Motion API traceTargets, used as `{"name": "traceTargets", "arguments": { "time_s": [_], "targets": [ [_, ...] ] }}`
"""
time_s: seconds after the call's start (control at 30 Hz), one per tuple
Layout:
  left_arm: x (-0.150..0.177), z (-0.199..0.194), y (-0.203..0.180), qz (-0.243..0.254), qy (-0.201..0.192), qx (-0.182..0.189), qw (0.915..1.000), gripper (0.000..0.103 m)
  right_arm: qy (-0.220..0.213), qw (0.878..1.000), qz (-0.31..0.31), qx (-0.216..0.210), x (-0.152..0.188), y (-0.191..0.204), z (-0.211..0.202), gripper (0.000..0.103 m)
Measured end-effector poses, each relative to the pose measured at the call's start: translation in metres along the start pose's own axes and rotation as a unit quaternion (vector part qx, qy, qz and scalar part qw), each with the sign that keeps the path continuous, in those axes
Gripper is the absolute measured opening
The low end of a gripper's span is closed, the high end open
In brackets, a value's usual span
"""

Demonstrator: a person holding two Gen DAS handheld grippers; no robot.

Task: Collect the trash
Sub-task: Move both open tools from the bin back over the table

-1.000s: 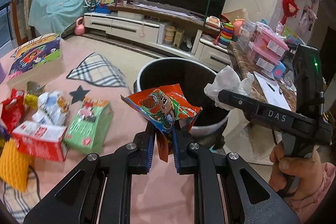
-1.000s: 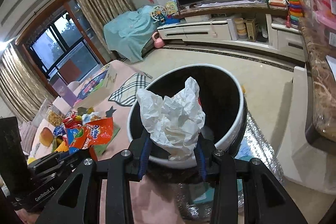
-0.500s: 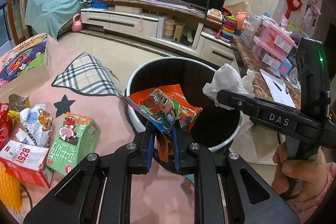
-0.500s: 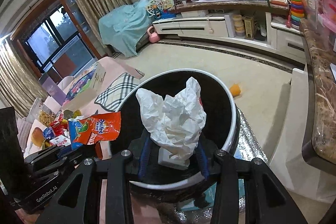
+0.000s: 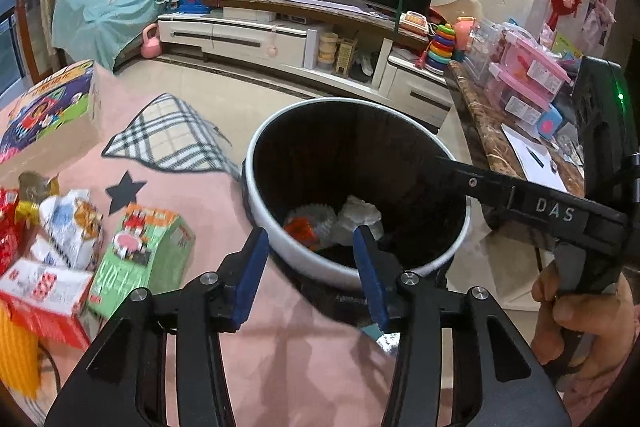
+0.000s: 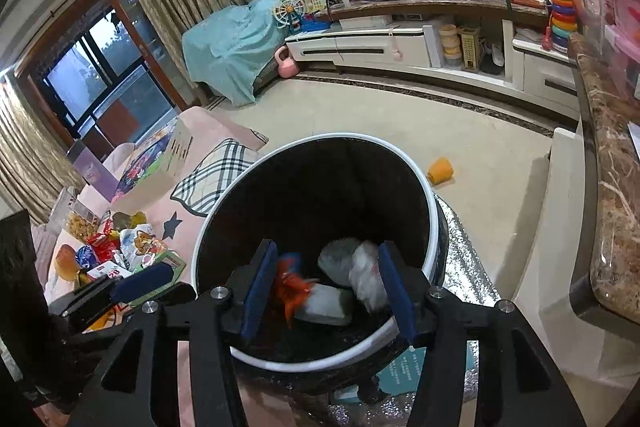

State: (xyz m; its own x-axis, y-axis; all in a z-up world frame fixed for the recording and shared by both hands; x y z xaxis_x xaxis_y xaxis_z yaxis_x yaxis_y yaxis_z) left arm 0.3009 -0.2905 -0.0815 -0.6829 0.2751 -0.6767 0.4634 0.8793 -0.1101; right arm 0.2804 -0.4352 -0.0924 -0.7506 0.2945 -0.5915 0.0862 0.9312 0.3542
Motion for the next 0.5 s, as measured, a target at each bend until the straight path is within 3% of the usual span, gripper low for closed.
{"name": "traceTargets", "arguments": {
  "time_s": [0.27, 0.5],
  "targets": [
    [0.032, -0.032, 0.023, -0.035, -0.013, -0.008, 0.9993, 0.051, -0.020, 1.000, 0.004, -0.017, 0.021, 0.024, -0.017, 0.079],
    [0.059, -0.063, 0.053, -0.064, -0.025, -0.030, 0.9972, 0.053, -0.023, 0.999, 0.005, -0.044, 0.044, 0.055, -0.024, 0.081]
  ]
}}
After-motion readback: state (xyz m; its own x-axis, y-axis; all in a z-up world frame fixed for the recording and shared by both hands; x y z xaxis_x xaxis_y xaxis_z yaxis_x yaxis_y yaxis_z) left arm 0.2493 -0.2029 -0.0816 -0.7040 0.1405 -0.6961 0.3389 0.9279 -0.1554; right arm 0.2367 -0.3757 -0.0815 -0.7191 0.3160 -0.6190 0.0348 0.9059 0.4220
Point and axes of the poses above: each gripper's, at about its wrist camera, not at the fingertips, and z roughly the way its jaws point, y to its left, x to its underside, the point moved 8 cm from there along z, roughly the way its jaws point, and after that the axes turned 2 degrees about -x, right-handed, at the moved point
